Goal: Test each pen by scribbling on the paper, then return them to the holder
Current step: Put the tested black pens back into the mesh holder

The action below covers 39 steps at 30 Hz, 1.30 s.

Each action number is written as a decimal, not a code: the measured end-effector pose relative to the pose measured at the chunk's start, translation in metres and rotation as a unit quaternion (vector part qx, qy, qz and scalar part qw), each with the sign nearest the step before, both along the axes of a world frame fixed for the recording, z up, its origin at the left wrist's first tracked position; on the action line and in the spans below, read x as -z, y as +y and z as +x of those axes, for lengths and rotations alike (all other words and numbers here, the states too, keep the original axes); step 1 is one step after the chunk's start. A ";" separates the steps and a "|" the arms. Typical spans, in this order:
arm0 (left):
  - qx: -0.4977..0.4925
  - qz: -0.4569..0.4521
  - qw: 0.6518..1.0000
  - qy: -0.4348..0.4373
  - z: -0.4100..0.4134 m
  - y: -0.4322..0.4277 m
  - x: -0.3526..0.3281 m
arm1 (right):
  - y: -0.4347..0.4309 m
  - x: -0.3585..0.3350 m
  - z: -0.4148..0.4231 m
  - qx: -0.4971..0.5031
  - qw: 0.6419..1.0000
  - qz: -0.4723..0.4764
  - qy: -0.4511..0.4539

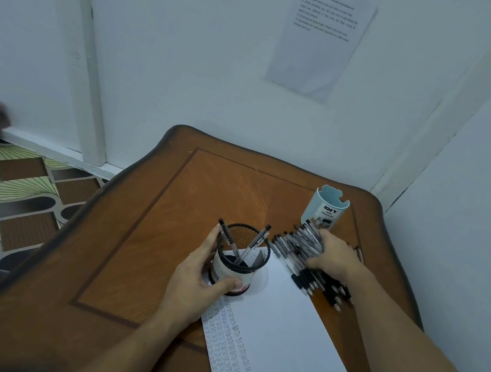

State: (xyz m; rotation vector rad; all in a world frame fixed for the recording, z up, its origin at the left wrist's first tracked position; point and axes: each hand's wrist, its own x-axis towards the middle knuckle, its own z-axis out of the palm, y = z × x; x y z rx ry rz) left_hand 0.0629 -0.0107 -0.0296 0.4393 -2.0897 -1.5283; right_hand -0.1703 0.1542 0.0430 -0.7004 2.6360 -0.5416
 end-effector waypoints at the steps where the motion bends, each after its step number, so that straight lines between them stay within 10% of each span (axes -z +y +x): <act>1: 0.000 -0.001 1.000 0.002 0.000 0.000 0.000 | -0.001 0.000 0.000 0.005 1.000 -0.001 -0.002; 22: 0.003 0.003 1.000 -0.011 0.003 0.002 -0.005 | 0.009 -0.015 0.004 0.087 0.979 -0.173 -0.065; 33: 0.009 0.006 1.000 -0.007 0.004 0.002 -0.008 | -0.054 -0.074 0.095 0.159 0.791 -0.563 -0.180; 39: 0.007 -0.009 1.000 -0.014 0.005 0.002 -0.009 | -0.079 -0.036 0.132 0.156 0.805 -0.570 -0.059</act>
